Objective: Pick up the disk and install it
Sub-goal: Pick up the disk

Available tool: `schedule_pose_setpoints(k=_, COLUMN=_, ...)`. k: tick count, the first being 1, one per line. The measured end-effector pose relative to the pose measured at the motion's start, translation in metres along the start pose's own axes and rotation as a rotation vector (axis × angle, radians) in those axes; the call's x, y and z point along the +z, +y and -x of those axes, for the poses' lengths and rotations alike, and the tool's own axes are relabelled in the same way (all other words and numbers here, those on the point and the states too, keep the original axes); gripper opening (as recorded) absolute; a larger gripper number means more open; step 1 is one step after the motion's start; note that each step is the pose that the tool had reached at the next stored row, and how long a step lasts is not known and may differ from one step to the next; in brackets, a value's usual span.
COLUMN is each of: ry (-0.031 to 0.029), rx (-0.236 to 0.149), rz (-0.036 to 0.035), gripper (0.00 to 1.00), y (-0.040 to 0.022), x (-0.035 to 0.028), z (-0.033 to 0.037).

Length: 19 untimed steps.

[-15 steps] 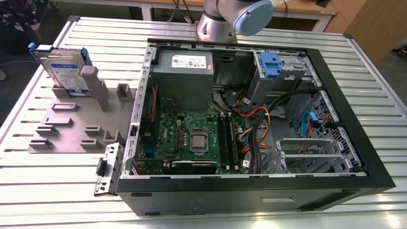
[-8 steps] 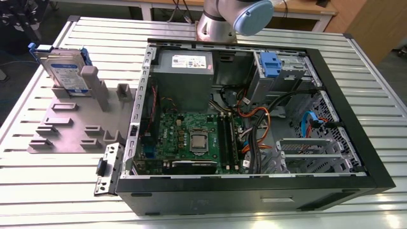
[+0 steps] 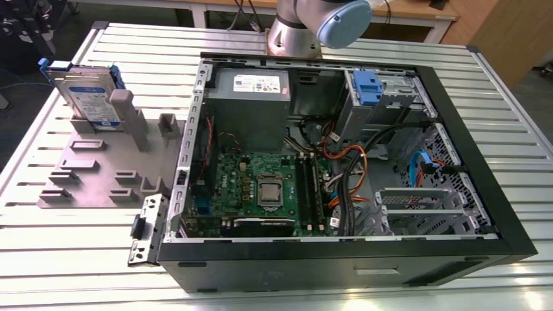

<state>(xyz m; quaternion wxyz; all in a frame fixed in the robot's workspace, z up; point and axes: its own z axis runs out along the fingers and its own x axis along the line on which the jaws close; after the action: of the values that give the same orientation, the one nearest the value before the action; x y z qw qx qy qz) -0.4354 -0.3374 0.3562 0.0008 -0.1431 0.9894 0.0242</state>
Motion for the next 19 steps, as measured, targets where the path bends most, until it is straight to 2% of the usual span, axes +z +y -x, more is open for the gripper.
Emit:
schedule_pose_setpoints(k=6, ry=0.0001, rx=-0.002, rz=0.0000, gripper=0.11, y=0.0000, x=0.0000, z=0.0000)
schedule_pose_setpoints(k=9, ry=0.0008, rx=-0.017, rz=0.0001, gripper=0.11, y=0.0000, x=0.0000, z=0.0000)
schedule_pose_setpoints(k=13, ry=0.0028, rx=-0.061, rz=0.0005, gripper=0.11, y=0.0000, x=0.0000, z=0.0000)
schedule_pose_setpoints(k=19, ry=0.0072, rx=-0.151, rz=0.0013, gripper=0.11, y=0.0000, x=0.0000, z=0.0000)
